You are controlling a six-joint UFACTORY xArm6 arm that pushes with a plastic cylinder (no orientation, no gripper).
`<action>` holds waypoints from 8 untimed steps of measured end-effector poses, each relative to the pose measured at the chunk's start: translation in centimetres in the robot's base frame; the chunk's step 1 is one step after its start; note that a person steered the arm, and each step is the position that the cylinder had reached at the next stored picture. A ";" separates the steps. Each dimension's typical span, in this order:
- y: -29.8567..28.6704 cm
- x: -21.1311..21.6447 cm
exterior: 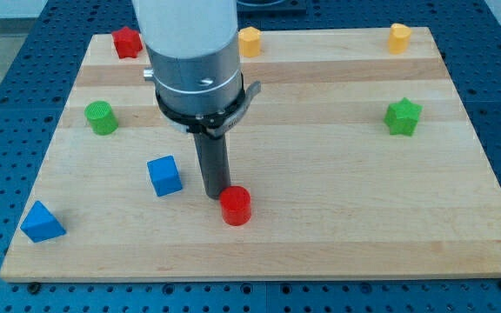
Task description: Move red circle at bottom center
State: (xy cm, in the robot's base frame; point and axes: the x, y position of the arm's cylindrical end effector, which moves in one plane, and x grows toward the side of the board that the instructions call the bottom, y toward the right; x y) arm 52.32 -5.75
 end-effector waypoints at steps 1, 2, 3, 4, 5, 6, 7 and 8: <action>0.1 1.3; 0.2 2.3; -1.0 2.3; -2.7 2.3; -2.7 3.6; -1.9 5.0; -0.8 5.5; 0.1 5.5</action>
